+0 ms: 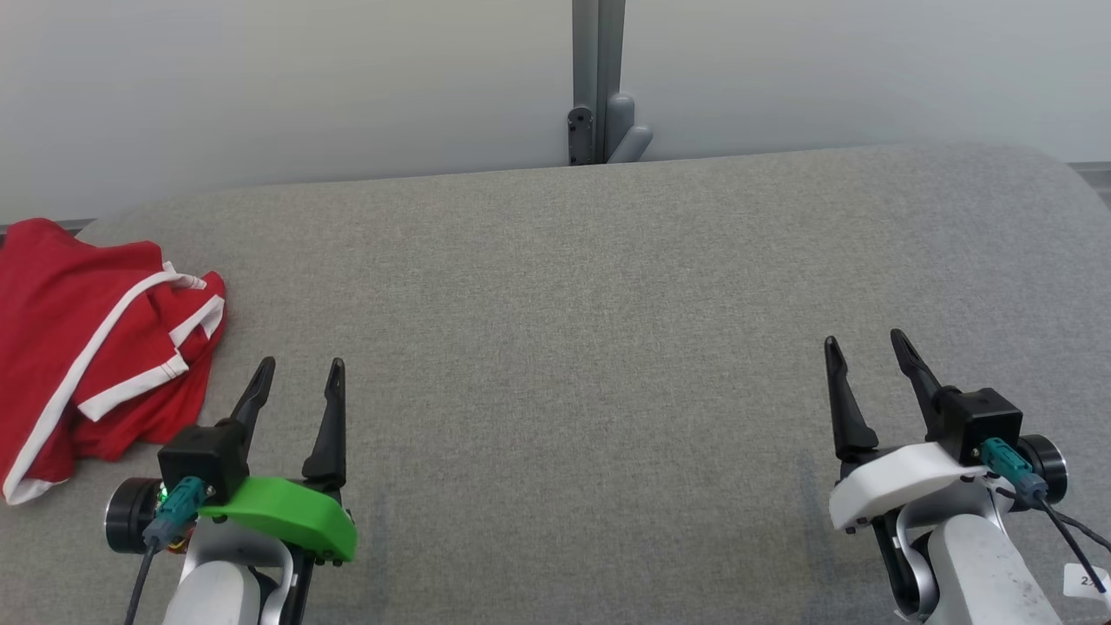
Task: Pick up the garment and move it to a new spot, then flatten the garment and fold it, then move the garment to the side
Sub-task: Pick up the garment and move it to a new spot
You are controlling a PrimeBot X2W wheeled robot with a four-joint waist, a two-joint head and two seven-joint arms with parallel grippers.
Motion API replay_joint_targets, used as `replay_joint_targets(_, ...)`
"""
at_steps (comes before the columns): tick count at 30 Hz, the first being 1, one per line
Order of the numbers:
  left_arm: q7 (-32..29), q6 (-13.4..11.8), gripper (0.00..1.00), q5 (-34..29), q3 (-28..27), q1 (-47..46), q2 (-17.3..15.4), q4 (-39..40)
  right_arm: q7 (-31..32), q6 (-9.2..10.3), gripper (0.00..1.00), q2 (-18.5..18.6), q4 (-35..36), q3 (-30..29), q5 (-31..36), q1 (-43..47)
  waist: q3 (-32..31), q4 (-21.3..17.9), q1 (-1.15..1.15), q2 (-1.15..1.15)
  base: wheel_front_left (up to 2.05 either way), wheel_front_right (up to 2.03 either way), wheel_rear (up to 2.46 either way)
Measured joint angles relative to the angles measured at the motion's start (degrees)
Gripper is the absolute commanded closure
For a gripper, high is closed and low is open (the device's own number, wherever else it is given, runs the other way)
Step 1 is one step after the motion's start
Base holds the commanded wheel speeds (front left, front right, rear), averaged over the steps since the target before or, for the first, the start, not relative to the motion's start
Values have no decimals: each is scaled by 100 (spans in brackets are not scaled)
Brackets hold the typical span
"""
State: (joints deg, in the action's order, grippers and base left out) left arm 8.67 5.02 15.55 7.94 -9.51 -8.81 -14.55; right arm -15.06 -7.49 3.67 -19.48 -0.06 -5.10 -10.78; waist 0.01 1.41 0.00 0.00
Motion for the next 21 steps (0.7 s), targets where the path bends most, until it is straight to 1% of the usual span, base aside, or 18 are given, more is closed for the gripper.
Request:
replay_joint_targets(13, -10, -75, 0, 113, 22, 19, 3, 2, 0, 0, 0, -32, -14, -19, -88, 0, 11, 21, 0, 0, 0, 0, 0)
replay_joint_targets(21, 15, -154, 0, 160, -26, -9, -23, 23, 0, 0, 0, -38, 62, 29, -94, -10, 62, 212, 0, 0, 0, 0, 0)
